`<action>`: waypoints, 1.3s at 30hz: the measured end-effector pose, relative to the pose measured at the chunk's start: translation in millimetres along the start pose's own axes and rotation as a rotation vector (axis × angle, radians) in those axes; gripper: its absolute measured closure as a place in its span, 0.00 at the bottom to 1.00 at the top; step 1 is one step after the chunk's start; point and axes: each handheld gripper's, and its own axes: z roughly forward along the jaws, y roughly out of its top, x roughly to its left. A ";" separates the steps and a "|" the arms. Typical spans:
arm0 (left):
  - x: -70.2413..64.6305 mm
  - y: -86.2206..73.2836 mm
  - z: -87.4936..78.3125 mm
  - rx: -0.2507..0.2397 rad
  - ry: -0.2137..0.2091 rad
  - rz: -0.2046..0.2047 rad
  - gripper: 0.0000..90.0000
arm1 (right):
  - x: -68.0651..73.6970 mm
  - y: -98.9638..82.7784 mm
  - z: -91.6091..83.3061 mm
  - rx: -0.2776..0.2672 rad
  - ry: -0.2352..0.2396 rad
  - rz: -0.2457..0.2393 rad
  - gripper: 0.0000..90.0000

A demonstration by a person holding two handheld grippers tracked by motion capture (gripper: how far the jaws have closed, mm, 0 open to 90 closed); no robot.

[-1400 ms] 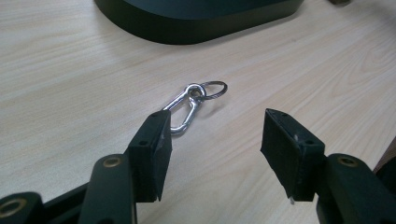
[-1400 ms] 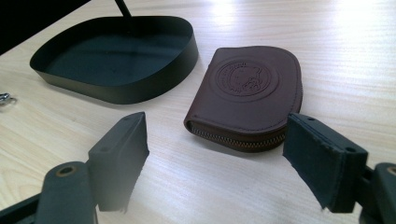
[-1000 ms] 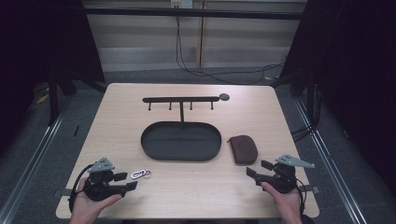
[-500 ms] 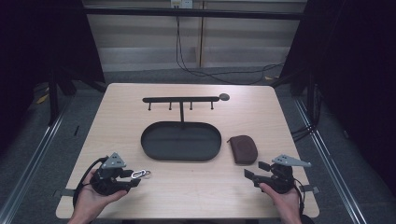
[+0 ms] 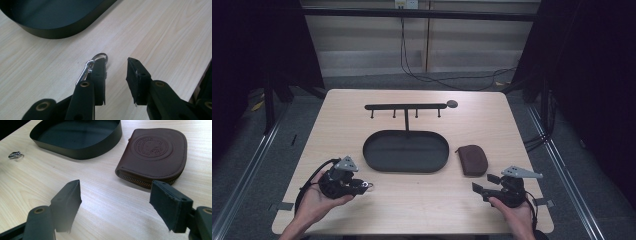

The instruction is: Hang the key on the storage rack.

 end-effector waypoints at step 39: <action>13.8 36.6 46.2 0.315 0.029 0.096 0.84 | 0.6 -0.7 3.1 0.036 0.013 -0.010 0.27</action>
